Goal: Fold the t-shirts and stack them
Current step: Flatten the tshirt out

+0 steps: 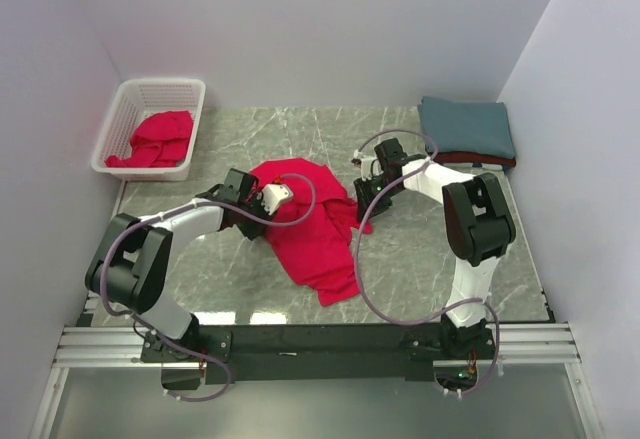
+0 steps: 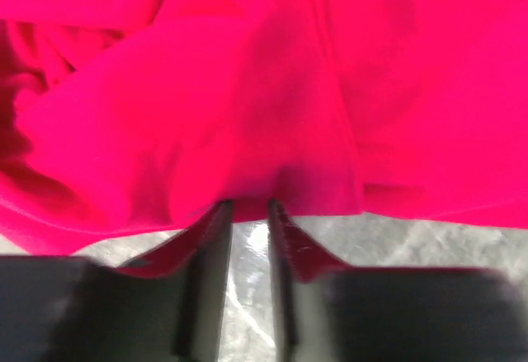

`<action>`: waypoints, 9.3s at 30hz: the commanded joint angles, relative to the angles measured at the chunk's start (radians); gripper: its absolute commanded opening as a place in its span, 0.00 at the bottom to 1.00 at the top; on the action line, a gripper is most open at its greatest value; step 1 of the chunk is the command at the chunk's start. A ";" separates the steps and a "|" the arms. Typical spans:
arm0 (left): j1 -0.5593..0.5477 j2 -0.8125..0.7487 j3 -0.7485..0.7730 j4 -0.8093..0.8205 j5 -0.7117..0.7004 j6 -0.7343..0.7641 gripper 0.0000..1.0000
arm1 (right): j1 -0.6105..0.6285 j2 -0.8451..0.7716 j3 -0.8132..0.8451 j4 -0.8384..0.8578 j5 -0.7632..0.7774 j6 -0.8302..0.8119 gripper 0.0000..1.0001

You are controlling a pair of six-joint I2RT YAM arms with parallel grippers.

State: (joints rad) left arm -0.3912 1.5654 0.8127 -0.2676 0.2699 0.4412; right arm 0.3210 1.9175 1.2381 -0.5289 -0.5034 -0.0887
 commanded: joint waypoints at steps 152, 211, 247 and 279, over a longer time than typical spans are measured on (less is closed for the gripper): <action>0.492 0.016 0.860 0.088 0.212 -0.205 0.01 | -0.237 -0.026 1.016 -0.214 0.195 -0.069 0.00; 0.204 -0.685 0.049 -0.077 0.502 -0.213 0.73 | 0.107 -0.493 0.977 0.053 0.339 0.004 0.00; 0.244 0.247 0.491 -0.091 0.285 -0.042 0.89 | 0.098 -1.088 -0.362 -0.033 0.439 -0.411 0.00; 0.502 0.069 0.827 -0.025 0.534 -0.480 0.01 | -0.152 -0.818 0.019 0.006 0.401 -0.396 0.00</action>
State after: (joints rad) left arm 0.0765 1.7618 1.5291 -0.3046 0.7486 -0.0132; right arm 0.1902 1.0702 1.1202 -0.5838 -0.0792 -0.4942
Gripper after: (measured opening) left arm 0.018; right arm 0.010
